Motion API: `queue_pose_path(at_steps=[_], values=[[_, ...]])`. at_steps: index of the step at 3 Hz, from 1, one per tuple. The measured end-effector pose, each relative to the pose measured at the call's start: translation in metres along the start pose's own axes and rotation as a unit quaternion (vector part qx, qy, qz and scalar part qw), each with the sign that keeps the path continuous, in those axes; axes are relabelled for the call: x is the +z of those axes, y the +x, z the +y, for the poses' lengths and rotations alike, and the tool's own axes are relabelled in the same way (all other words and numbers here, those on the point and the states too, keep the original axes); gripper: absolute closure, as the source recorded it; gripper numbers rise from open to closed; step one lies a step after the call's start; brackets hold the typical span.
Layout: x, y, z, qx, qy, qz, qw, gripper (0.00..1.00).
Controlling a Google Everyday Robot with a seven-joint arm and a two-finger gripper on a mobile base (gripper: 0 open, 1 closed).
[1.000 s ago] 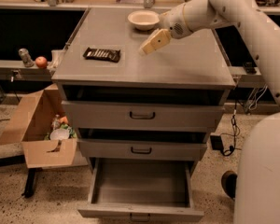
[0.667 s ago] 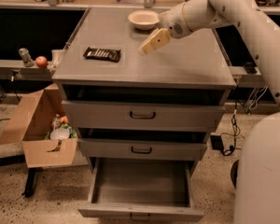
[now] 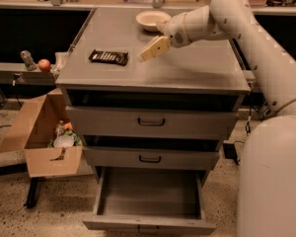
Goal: Place rxbar chocolate into bottom drawer
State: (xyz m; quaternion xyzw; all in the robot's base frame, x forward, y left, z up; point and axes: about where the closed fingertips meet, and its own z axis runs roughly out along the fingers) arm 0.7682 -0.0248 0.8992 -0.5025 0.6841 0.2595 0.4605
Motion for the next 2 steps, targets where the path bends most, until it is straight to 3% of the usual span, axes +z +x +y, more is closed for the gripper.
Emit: queue_pose_path(at_steps=[1, 2], values=[[0.029, -0.006, 0.001, 0.006, -0.029, -0.054, 0.9981, 0.0], [0.055, -0.011, 0.007, 0.006, -0.055, -0.075, 0.9956, 0.0]])
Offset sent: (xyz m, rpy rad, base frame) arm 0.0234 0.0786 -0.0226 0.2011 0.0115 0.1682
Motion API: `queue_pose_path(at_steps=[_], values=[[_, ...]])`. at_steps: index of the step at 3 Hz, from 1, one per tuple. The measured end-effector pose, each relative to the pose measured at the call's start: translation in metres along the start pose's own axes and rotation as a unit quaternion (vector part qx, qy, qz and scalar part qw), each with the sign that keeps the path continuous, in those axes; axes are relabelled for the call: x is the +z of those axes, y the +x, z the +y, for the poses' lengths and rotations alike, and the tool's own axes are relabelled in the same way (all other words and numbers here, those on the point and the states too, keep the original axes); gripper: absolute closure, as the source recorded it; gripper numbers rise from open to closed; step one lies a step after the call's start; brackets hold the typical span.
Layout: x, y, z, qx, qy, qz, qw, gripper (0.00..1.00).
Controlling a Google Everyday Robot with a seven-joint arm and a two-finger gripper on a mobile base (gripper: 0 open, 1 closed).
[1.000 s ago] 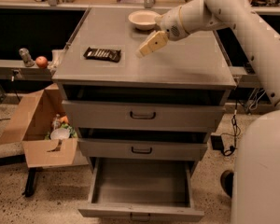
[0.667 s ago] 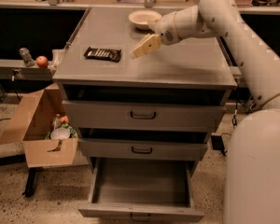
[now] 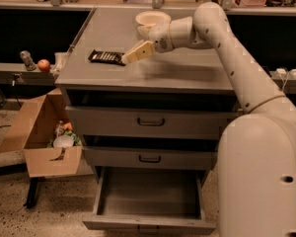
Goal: Place rxbar chocolate into bottom drawer
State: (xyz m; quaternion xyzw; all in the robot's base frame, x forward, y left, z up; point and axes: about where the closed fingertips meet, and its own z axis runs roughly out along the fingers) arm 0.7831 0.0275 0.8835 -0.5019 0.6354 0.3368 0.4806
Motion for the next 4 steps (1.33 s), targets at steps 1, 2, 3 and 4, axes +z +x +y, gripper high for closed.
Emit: queue_pose_path(at_steps=[1, 2, 3, 4], values=[[0.025, 0.004, 0.003, -0.005, -0.022, 0.011, 0.9997, 0.0], [0.042, 0.007, 0.004, -0.005, -0.035, 0.018, 0.9992, 0.0], [0.056, 0.008, 0.003, 0.003, -0.041, 0.016, 0.999, 0.0], [0.074, 0.009, 0.003, 0.025, -0.034, 0.03, 0.9987, 0.0]])
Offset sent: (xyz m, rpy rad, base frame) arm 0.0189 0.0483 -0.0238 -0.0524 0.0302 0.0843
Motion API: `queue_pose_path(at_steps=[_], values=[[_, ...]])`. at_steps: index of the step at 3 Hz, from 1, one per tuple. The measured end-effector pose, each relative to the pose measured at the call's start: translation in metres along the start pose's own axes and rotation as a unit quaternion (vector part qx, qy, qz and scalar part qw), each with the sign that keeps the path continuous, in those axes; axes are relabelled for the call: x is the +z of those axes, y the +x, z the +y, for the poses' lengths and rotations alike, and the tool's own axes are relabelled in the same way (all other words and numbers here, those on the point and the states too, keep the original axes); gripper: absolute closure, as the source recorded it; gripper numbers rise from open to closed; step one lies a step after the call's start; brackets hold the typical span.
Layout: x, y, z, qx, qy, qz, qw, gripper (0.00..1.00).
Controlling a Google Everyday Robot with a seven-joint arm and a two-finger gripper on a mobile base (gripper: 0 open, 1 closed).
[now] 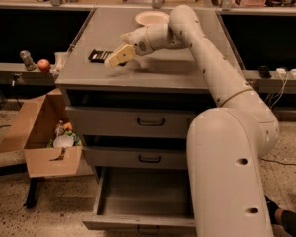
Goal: Place rxbar chocolate into bottom drawer
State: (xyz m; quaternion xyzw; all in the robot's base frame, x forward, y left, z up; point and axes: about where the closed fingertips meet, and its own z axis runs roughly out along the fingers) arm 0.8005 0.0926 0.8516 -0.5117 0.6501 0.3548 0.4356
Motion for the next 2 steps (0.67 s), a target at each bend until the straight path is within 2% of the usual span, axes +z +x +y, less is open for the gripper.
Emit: queue_pose_path(at_steps=[2], values=[[0.0167, 0.0035, -0.0018, 0.025, 0.012, 0.031, 0.9991, 0.0]])
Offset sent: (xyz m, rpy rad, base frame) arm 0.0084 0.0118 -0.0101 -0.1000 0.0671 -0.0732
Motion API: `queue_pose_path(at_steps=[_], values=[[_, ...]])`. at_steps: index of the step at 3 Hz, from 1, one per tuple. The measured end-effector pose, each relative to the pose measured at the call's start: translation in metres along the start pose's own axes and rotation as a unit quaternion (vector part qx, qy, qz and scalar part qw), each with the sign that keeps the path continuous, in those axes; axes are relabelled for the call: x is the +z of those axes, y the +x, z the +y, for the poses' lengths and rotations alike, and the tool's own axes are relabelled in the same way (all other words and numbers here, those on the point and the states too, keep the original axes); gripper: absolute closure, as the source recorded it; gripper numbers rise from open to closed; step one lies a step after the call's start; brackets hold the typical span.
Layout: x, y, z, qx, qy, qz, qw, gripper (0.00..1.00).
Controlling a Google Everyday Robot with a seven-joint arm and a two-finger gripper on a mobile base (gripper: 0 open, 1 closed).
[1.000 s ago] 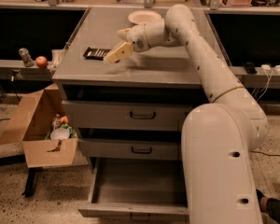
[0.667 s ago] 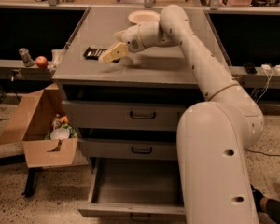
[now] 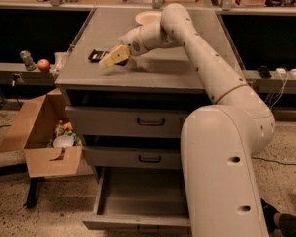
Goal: Place rxbar chocolate into bottom drawer
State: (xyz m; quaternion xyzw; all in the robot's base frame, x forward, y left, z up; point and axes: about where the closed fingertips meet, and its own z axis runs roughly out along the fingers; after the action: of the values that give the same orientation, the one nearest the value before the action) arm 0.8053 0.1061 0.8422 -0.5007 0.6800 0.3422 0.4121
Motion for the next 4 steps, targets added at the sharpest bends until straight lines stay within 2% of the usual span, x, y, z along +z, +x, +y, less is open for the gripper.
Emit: queue_pose_path(at_steps=[1, 2, 4], values=[[0.007, 0.006, 0.0, -0.004, 0.009, 0.025, 0.9996, 0.0], [0.015, 0.017, 0.0, -0.015, 0.019, 0.052, 0.9983, 0.26], [0.012, 0.009, 0.001, -0.016, 0.02, 0.055, 0.9981, 0.73]])
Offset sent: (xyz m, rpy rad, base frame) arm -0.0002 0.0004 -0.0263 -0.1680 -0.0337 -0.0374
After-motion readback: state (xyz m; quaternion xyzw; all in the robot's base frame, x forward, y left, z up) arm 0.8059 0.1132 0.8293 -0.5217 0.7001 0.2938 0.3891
